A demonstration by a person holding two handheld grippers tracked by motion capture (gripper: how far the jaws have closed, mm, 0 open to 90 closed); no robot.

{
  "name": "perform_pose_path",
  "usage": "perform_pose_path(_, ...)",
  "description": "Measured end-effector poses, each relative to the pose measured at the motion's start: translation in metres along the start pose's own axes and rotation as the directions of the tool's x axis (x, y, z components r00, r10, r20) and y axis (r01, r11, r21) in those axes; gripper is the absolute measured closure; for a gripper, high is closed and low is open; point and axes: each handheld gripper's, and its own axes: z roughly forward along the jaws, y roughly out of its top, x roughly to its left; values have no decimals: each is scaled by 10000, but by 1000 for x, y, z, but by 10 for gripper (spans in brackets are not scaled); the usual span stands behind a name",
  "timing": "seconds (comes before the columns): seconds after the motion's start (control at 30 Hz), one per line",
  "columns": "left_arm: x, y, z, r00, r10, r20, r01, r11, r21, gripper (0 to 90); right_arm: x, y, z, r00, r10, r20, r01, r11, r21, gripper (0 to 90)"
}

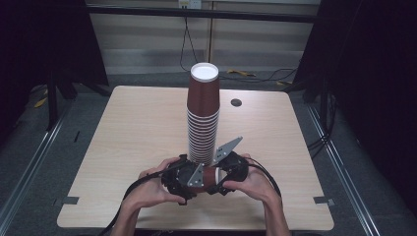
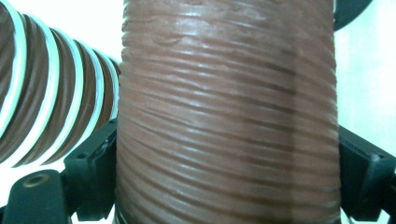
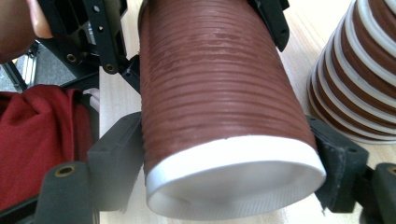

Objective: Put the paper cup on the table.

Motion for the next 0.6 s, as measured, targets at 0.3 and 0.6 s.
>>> perform_pose_path(0.3, 2, -5, -8, 9992, -401, -81, 394, 9959, -819, 99, 4, 3, -4, 9997, -194, 155, 195, 9998, -47, 234)
perform_pose_path(0.6, 4, -9, -10, 9987, -510, 42, 511, 9885, -1420, 100, 4, 2, -4, 9999, -35, 105, 35, 10000, -43, 234)
